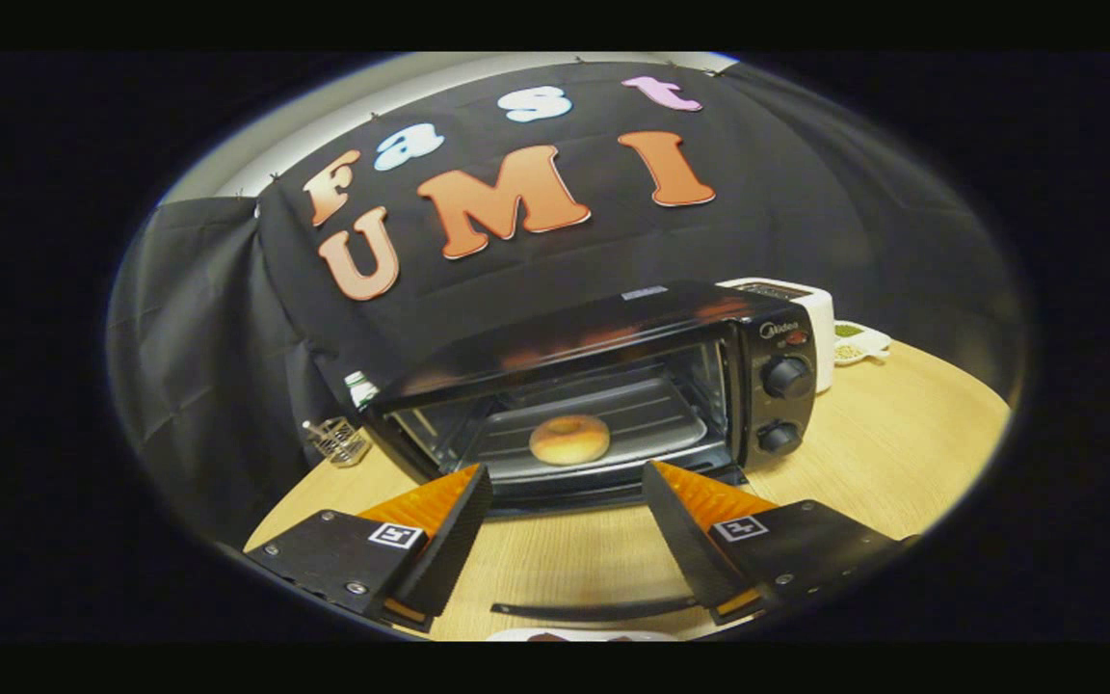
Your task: Open the toaster oven, put the food inside, and close the toaster oven door.
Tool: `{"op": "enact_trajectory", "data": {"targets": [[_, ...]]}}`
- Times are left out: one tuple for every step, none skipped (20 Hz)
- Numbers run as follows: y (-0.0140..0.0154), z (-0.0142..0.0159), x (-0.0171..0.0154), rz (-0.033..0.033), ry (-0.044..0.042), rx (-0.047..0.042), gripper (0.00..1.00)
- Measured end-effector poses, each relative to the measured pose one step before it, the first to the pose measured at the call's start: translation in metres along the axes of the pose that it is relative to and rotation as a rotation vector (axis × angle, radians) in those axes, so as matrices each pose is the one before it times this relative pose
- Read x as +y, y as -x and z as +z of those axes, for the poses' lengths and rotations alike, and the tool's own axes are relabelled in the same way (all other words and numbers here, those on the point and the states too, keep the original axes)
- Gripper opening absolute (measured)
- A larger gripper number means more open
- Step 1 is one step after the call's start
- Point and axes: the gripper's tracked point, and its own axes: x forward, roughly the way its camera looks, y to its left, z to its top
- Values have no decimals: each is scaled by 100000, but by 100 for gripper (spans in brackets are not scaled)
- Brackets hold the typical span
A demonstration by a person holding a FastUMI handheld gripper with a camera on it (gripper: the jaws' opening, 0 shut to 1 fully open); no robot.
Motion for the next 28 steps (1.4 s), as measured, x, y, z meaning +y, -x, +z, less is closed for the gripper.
{"op": "enact_trajectory", "data": {"targets": [[815, -403, 6, 816, 56, 724, 94], [879, -418, -110, 16, 378, 192, 95], [838, -470, -121, 84, 1188, 122, 95], [781, -706, -332, -635, 2136, 296, 95], [620, -785, -435, -1012, 2795, 999, 95], [614, -954, -489, -1116, 1973, 1555, 95], [493, -824, -331, -671, 1071, 1841, 95], [533, -962, -193, -665, -84, 2551, 95], [508, -1114, -172, 308, -335, 3123, 95], [669, -773, 218, 1455, 382, 1283, 96], [297, -551, 99, 853, 1845, 955, 96], [326, -798, -454, -1012, 1857, 1015, 95], [154, -388, -636, -1528, 1678, 417, 95], [-25, -580, -505, -1705, 688, 1552, 95], [-7, -506, -289, -525, -320, 1467, 96], [21, -709, -112, -307, -481, 1666, 96], [-33, -552, -115, -263, 100, 1803, 96], [-74, -531, 0, -173, 280, 1135, 96], [-223, -385, -168, -428, 255, 1503, 95], [-430, -366, -3, -127, -261, 1634, 95], [-285, -250, 63, 56, -482, 1158, 94], [-241, -153, 203, -24, 0, 703, 94], [-162, 113, 30, -116, 611, -201, 93], [-173, 80, 85, -737, 1477, -119, 91], [-241, 151, 25, -475, 1373, 30, 90], [-231, 43, 22, -336, 282, 157, 88], [-294, 70, 102, 121, -630, 736, 87], [117, 8, 9, -629, -414, 560, 84]]}}
